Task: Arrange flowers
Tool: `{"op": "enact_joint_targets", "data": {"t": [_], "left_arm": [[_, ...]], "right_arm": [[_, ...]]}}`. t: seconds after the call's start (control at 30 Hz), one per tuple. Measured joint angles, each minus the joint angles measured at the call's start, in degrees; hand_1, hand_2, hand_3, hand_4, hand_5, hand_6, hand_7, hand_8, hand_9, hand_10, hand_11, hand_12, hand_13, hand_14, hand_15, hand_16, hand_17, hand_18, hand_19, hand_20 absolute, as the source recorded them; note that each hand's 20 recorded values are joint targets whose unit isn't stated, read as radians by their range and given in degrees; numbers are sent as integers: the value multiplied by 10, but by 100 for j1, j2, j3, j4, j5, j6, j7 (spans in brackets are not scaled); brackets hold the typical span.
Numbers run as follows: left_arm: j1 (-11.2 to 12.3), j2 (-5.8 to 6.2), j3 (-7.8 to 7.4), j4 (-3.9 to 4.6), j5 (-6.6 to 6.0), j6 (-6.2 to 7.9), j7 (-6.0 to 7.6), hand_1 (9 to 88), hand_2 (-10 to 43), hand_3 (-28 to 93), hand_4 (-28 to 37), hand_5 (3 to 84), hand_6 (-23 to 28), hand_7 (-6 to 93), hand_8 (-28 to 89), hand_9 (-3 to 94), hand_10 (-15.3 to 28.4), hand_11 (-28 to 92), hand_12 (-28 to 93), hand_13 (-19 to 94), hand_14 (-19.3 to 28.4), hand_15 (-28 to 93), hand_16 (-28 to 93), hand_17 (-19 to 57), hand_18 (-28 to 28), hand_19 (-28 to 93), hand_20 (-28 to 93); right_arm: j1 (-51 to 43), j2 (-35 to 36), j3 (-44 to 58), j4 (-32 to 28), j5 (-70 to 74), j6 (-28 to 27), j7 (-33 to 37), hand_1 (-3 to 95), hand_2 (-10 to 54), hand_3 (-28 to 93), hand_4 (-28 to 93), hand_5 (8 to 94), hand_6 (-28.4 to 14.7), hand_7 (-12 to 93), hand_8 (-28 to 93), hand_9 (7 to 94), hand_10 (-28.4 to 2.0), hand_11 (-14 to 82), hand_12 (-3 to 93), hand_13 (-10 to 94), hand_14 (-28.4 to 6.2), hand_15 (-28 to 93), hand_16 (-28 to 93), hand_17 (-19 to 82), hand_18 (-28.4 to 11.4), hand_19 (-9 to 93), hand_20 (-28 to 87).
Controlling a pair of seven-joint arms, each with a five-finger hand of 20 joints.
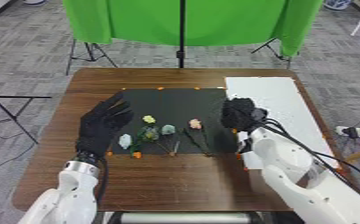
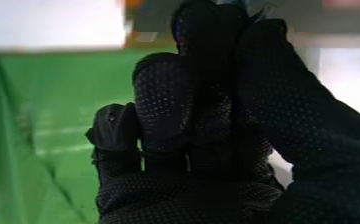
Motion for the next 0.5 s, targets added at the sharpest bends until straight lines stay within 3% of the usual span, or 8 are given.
{"op": "enact_joint_targets", "data": {"t": [0.23,0.5], "left_arm": [[-4,-62,-26,2,23,-11,-29,222,67,801,-275,402,102,119,-87,347,197,260,119,271,282,583,-93,-50,284,515,345],[6,-27,33,1,19,-7,20,225,67,799,-275,403,102,118,-87,346,197,259,119,271,281,587,-92,-45,284,527,360]], "right_arm": [[-195,-127,-258,-13,-470,-48,-323,487,-95,766,-283,848,20,203,13,862,-84,243,306,680,-78,762,161,285,-198,932,564],[-262,-195,-128,-111,-456,-23,-300,434,-95,746,-283,829,13,206,10,821,-99,403,224,675,-91,794,165,278,-208,932,589]]}}
